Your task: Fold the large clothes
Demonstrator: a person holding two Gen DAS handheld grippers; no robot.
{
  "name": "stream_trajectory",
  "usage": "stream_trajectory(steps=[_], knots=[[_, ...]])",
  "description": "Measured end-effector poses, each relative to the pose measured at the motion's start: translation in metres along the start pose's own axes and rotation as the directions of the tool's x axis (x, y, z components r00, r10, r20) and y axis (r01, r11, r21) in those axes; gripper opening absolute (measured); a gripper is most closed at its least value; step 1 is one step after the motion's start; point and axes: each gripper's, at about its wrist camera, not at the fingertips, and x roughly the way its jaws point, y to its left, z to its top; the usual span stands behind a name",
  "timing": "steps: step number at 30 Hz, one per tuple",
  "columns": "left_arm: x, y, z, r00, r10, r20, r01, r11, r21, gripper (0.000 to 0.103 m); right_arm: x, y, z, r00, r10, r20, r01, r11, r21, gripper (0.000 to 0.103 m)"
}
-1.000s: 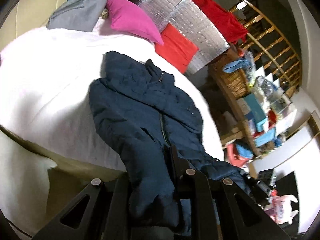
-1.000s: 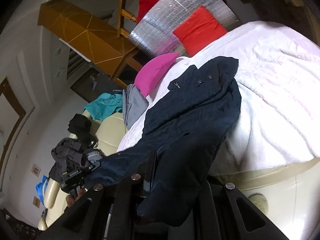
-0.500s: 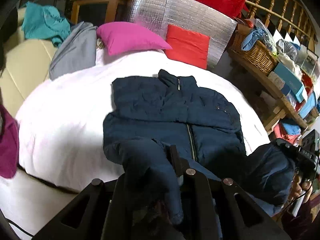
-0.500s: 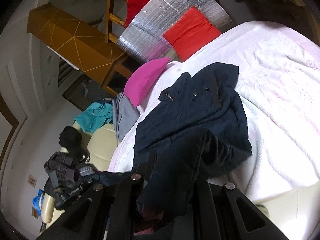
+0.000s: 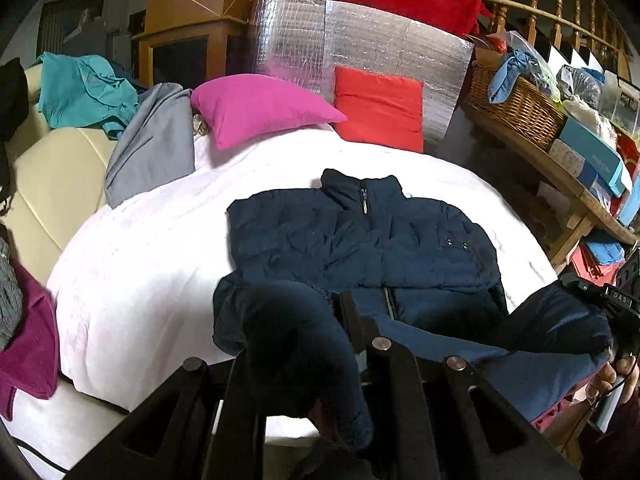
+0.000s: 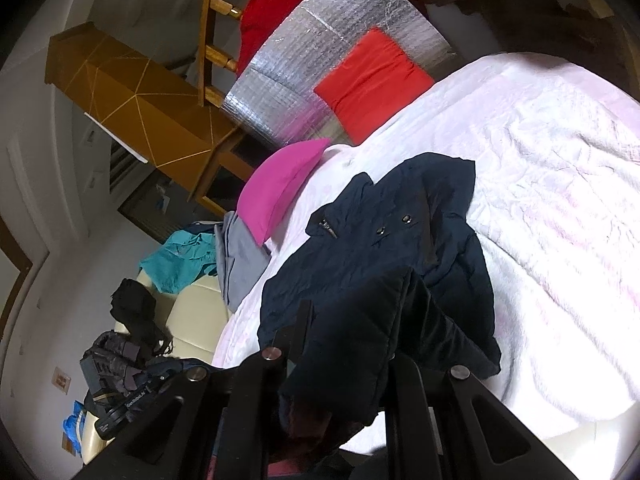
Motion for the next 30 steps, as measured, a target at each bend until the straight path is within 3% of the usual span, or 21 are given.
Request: stream_trajectory(steps=[17, 27, 30], knots=[[0.045, 0.003, 0.040, 0.999, 0.031, -0.012, -0.032, 0.999, -0.043, 0.016, 0.045, -0.002, 0.044, 1.000, 0.001, 0.013, -0.001, 1.000, -0.027, 0.015], [0.099, 0.023, 0.071, 0.992, 0.124, -0.016, -0.125, 0.987, -0.098, 0.016, 0.085, -0.006, 0.080, 0.997, -0.045, 0.066, 0.048, 0.998, -0.046, 0.015], [0.122, 0.034, 0.081, 0.993, 0.112, -0.041, -0.116, 0.984, -0.135, 0.015, 0.096, -0.013, 0.092, 0.995, -0.050, 0.081, 0.053, 0.998, -0.029, 0.015]])
